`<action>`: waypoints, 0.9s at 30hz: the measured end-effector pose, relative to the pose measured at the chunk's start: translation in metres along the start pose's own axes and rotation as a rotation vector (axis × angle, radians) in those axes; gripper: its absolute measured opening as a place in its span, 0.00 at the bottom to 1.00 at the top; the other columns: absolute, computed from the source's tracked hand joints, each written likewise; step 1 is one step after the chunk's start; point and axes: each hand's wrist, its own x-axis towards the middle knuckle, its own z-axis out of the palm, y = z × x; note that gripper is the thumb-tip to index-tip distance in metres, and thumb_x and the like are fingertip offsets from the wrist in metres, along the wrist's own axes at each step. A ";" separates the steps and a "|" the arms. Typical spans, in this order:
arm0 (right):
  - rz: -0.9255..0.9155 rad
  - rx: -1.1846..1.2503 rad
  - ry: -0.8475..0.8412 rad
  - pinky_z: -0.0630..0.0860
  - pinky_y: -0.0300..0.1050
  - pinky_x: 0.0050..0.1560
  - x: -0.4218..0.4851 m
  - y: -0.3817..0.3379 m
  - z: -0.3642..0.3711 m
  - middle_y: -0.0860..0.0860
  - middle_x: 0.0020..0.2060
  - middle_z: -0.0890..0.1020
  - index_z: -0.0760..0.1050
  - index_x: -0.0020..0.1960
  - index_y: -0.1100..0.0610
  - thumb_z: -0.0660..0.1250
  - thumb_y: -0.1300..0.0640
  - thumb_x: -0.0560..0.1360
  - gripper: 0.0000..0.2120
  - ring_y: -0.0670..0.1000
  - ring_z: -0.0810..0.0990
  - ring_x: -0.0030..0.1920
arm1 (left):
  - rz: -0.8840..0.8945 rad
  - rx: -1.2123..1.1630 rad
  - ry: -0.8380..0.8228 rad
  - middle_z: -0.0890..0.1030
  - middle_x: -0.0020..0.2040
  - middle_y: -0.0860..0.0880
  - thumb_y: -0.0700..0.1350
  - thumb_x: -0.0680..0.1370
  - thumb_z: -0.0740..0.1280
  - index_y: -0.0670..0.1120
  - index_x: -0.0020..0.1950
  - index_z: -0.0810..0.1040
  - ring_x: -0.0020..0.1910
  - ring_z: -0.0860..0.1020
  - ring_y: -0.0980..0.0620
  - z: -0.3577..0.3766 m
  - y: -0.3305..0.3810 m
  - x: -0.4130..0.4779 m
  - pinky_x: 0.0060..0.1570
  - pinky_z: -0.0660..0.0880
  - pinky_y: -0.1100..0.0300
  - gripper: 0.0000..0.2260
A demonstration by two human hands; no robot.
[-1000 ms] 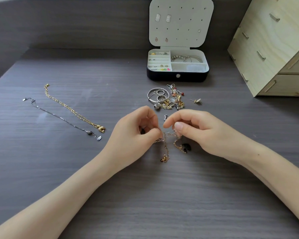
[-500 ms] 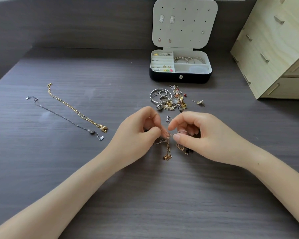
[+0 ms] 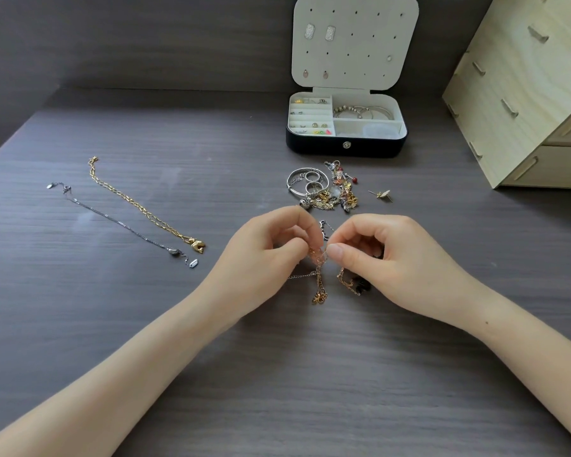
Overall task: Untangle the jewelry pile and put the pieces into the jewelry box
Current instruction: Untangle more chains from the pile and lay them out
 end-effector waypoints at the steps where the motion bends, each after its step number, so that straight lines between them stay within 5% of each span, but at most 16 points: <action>1: 0.018 0.038 0.008 0.67 0.31 0.33 0.000 -0.001 -0.001 0.40 0.30 0.78 0.79 0.39 0.51 0.69 0.56 0.74 0.05 0.42 0.73 0.30 | 0.010 0.000 -0.001 0.82 0.34 0.51 0.40 0.68 0.60 0.50 0.38 0.77 0.38 0.78 0.47 0.000 0.000 -0.001 0.44 0.74 0.53 0.08; 7: 0.092 0.163 0.034 0.72 0.35 0.35 0.000 -0.003 -0.006 0.47 0.30 0.80 0.79 0.39 0.56 0.69 0.56 0.74 0.06 0.43 0.75 0.31 | 0.122 0.183 0.019 0.80 0.32 0.55 0.39 0.68 0.62 0.49 0.37 0.79 0.28 0.70 0.60 0.000 -0.004 -0.008 0.31 0.63 0.73 0.08; 16: 0.113 0.181 -0.011 0.70 0.32 0.34 0.000 -0.004 -0.006 0.45 0.29 0.80 0.76 0.39 0.54 0.65 0.54 0.76 0.08 0.42 0.74 0.30 | 0.181 0.333 0.088 0.77 0.33 0.57 0.44 0.68 0.68 0.52 0.37 0.77 0.35 0.74 0.57 0.000 -0.009 -0.007 0.36 0.63 0.73 0.03; 27: 0.148 0.207 -0.020 0.69 0.42 0.35 0.001 -0.007 -0.007 0.45 0.29 0.80 0.74 0.38 0.52 0.62 0.51 0.77 0.10 0.47 0.71 0.32 | 0.187 0.355 0.118 0.74 0.31 0.54 0.47 0.71 0.64 0.51 0.41 0.74 0.33 0.70 0.57 0.003 -0.009 -0.006 0.35 0.65 0.67 0.01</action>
